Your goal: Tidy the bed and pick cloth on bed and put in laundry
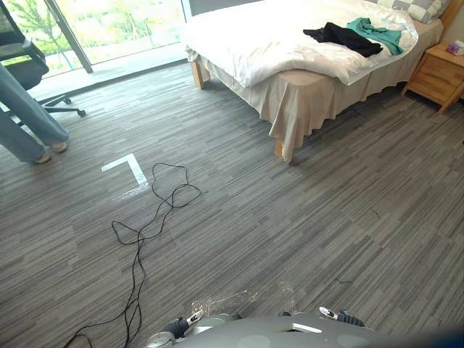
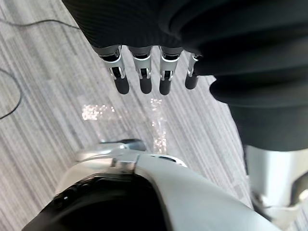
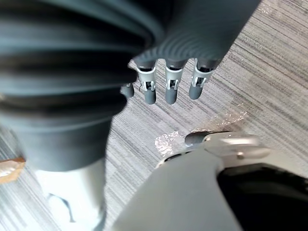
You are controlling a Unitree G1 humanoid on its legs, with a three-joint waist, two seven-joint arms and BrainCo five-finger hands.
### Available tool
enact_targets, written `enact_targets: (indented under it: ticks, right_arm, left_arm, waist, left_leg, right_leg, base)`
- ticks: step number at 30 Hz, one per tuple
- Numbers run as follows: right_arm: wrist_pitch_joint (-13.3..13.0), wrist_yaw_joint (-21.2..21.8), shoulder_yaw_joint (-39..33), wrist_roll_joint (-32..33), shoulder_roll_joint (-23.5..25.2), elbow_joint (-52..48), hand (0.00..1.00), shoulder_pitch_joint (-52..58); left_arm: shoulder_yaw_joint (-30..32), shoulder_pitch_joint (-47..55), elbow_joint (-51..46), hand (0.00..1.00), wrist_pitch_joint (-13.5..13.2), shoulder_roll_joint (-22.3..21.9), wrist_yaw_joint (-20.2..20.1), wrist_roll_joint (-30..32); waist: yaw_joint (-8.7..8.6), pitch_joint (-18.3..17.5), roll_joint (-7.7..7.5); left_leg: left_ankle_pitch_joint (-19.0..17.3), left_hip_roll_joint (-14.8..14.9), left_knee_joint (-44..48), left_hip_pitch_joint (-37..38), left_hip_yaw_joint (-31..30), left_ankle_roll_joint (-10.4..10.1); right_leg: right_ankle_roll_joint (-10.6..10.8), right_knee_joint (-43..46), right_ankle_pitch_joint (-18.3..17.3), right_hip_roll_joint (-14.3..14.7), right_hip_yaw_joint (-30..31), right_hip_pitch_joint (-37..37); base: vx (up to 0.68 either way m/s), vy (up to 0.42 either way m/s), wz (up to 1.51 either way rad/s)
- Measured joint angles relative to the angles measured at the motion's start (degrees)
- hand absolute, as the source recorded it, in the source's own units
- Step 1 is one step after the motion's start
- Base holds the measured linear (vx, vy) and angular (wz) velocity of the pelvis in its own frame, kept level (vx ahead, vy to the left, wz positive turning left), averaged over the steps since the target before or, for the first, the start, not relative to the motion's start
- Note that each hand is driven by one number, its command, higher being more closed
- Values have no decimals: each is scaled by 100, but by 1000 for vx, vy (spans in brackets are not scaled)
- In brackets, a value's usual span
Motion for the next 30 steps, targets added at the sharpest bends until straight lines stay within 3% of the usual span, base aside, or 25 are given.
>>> enact_targets:
  ticks: [9, 19, 22, 26, 28, 30]
  right_arm:
    - [2, -1, -72, 19, 35, 116, 0, -94]
    - [2, -115, -72, 425, 47, 112, 0, -97]
    - [2, -211, -104, 700, 59, 106, 0, -98]
    - [4, -296, -233, 855, 102, 91, 0, -179]
    - [15, -327, -288, 1047, 241, 104, 0, -234]
    - [24, -323, -491, 1215, 312, 96, 0, -241]
  left_arm:
    - [-126, -90, 3, 0, 5, 71, -269, 325]
    - [-258, -131, 3, 0, 127, 101, -282, 332]
    - [-393, -231, 16, 0, 129, 138, -284, 327]
    - [-583, -444, 170, 0, 158, 205, -284, 289]
    - [-583, -521, 176, 0, 240, 359, -282, 300]
    - [-600, -620, 190, 0, 284, 412, -282, 301]
  waist:
    - [5, 84, -62]
    - [-13, 114, -96]
    - [-40, 228, -108]
    - [-34, 496, -109]
    - [-47, 647, -294]
    - [-62, 701, -358]
  left_leg:
    - [13, -29, -259, 282, 6, -130]
    - [5, -22, -293, 165, 99, -138]
    - [2, -9, -291, 182, 205, -132]
    - [-52, 70, -260, 390, 746, -144]
    - [-232, 102, -72, 462, 1086, -218]
    - [-508, 250, 255, 375, 1236, -266]
  right_leg:
    - [181, -114, -62, -9, -94, 222]
    - [114, -36, -120, -12, -70, 4]
    - [106, 475, -324, -42, 9, -235]
    - [387, 1840, -634, -224, -366, -840]
    - [245, 2120, -792, -325, -753, -1048]
    - [135, 2011, -858, -234, -776, -1072]
  base:
    - [24, 6, 3]
    - [-47, -12, -3]
    - [-3, -2, -14]
    - [-15, 30, -56]
    - [-55, 3, -89]
    - [39, -114, -77]
